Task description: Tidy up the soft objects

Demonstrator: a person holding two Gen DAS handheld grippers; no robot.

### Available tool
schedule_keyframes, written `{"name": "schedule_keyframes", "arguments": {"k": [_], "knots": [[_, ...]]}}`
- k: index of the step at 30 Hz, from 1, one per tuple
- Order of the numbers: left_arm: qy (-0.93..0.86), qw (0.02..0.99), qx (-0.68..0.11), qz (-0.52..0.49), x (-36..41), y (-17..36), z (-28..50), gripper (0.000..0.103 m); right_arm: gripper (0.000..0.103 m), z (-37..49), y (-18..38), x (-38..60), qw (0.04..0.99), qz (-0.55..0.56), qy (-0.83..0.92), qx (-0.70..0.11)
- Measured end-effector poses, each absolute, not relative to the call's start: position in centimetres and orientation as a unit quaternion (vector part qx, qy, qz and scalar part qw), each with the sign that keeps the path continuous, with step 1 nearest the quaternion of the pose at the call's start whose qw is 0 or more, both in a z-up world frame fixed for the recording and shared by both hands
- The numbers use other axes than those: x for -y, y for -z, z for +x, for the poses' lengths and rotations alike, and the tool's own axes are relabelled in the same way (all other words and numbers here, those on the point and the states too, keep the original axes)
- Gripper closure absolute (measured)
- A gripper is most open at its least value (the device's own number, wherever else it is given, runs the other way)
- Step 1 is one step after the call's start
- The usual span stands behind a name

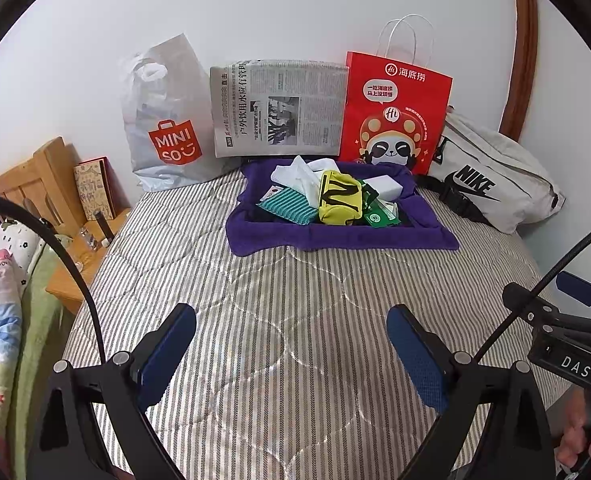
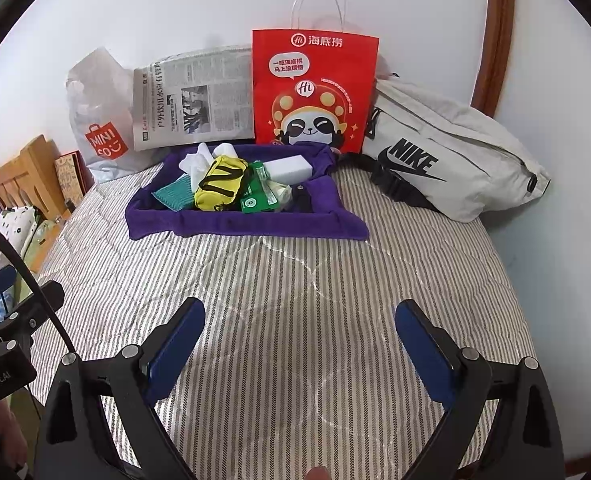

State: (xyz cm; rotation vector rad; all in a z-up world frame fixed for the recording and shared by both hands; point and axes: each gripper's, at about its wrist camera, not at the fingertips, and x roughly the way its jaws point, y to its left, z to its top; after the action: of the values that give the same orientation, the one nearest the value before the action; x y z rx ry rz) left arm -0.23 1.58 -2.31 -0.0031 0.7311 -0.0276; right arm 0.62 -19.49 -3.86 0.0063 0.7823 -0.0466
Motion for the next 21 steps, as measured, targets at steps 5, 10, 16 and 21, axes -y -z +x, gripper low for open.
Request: {"name": "schedule_keyframes", "arguments": {"k": [5,10,16,21], "knots": [[0.014,0.933,-0.36,-0.001,-1.58,2.29,-0.22,0.006,0.008,0.59,3.87,19.52,0.924,0.002,0.023,-0.382],[0.014,0.933,-0.359,-0.001,-1.67,2.27,-0.27,0.006,0.008,0.54,3.79,19.82,0.924,0.003,0.025,-0.382],[0.015,0.933,-0.359,-0.002,-1.63,2.36,-0.29,0.006,0.008,0.46,3.72,20.06,0.924,0.004,0.025,-0.381],[0.015,0.934,-0.358,0.0,-1.6,2.41,-0.26,0.006,0.008,0.5,3.61,20.22,0.924,0.002,0.025,-0.382]]}}
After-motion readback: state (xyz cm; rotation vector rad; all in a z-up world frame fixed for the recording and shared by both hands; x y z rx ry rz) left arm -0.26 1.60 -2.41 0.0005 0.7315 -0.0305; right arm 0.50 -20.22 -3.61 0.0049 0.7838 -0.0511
